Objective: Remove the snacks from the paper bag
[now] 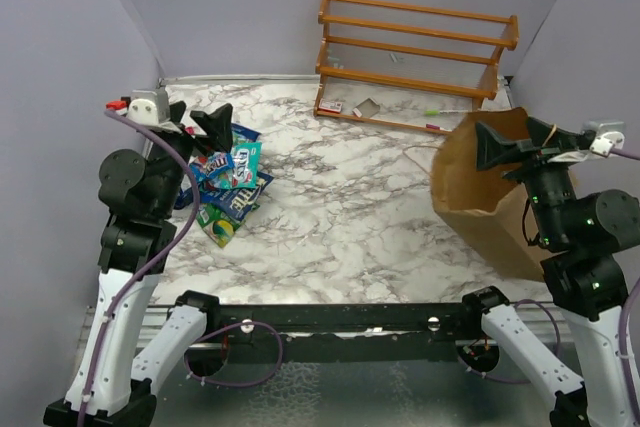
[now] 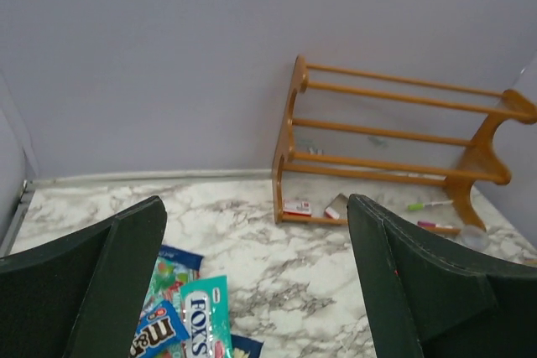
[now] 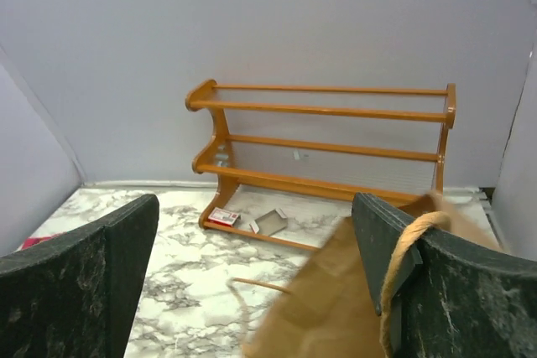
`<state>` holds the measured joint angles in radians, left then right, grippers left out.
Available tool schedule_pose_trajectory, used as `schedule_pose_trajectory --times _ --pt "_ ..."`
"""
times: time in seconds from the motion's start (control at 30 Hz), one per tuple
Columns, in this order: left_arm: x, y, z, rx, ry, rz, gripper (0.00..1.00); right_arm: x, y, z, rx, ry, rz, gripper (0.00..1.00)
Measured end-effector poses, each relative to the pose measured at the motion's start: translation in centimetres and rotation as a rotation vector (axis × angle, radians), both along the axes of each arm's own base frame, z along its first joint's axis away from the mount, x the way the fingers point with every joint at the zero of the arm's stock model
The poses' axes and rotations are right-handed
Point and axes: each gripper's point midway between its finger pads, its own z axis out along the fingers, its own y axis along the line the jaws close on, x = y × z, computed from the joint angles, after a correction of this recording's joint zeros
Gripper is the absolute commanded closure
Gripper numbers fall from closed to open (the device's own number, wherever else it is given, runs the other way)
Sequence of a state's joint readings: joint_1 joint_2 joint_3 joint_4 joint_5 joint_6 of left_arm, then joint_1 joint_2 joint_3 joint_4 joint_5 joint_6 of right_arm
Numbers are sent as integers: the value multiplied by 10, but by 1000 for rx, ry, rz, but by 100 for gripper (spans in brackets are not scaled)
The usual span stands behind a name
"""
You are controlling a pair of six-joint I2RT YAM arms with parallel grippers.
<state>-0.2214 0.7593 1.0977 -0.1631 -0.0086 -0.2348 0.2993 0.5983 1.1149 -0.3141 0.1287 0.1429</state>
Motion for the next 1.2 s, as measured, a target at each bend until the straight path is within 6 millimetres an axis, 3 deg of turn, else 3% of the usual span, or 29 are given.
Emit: schedule_pose_trajectory --times 0.1,0.17,0.37,0.6,0.8,0.97,1.07,1.2 --pt "-11 0 26 -13 -72 -14 8 -8 -4 8 13 -33 -7 14" --pt "-12 -2 31 -19 -89 -25 8 -7 -4 4 25 -28 -8 17" --pt "2 -15 5 -33 -12 -79 8 12 10 -20 53 52 35 21" --pt "17 -24 -41 -38 116 -103 8 20 45 -23 133 102 203 22" --pt "17 -27 -43 -46 124 -115 8 21 52 -4 248 85 248 22" --pt "17 -28 -46 -51 131 -121 8 30 48 0 320 90 215 22" --pt "17 -28 -47 -50 132 -121 8 38 43 -8 344 105 173 22" --pt "16 -32 -50 -51 140 -143 7 54 39 -35 347 156 112 20"
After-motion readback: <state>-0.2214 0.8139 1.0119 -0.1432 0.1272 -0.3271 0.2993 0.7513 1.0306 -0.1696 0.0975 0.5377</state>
